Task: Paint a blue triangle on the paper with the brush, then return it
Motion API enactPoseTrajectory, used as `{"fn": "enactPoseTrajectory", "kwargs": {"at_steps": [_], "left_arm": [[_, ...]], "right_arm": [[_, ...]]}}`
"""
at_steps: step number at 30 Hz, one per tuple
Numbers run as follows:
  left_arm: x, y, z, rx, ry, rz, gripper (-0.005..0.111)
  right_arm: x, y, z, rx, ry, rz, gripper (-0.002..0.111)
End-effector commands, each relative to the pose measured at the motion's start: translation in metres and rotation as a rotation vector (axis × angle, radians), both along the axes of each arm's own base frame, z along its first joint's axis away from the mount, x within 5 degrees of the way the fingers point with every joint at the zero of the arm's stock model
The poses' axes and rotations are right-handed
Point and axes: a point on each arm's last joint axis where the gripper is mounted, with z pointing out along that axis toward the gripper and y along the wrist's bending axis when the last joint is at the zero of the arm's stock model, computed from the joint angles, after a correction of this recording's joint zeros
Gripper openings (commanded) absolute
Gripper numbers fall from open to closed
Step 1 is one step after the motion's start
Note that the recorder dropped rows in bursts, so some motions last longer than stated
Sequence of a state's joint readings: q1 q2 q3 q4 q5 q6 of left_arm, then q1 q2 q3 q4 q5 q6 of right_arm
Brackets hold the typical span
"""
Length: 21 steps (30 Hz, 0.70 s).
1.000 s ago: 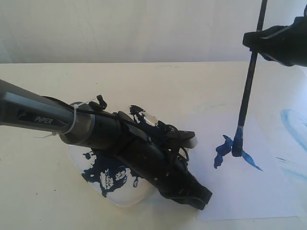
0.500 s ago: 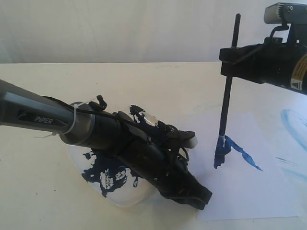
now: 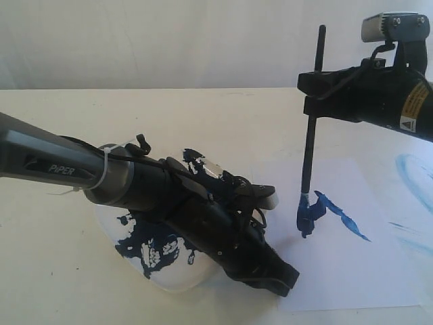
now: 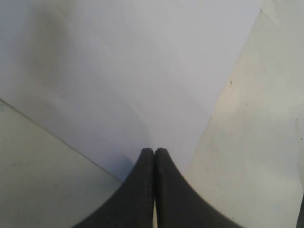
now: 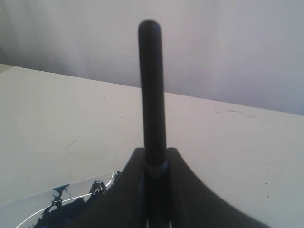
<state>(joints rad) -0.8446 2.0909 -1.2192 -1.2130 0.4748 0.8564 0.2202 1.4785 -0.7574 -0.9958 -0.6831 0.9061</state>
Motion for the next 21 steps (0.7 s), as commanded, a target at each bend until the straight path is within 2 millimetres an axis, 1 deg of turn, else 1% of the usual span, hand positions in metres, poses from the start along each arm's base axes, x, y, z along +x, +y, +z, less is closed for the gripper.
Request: {"fn": "enactPoseTrajectory", "kwargs": {"at_steps": [1, 21], "left_arm": [[-0.0059, 0.0015, -0.0135, 0.031, 0.055, -0.008, 0.000], [-0.0059, 0.0015, -0.0135, 0.031, 0.055, -0.008, 0.000]], "right_arm": [[0.0002, -0.0013, -0.0015, -0.016, 0.001, -0.012, 0.000], [0.0002, -0.0017, -0.0039, -0.043, 0.008, -0.011, 0.000]]}}
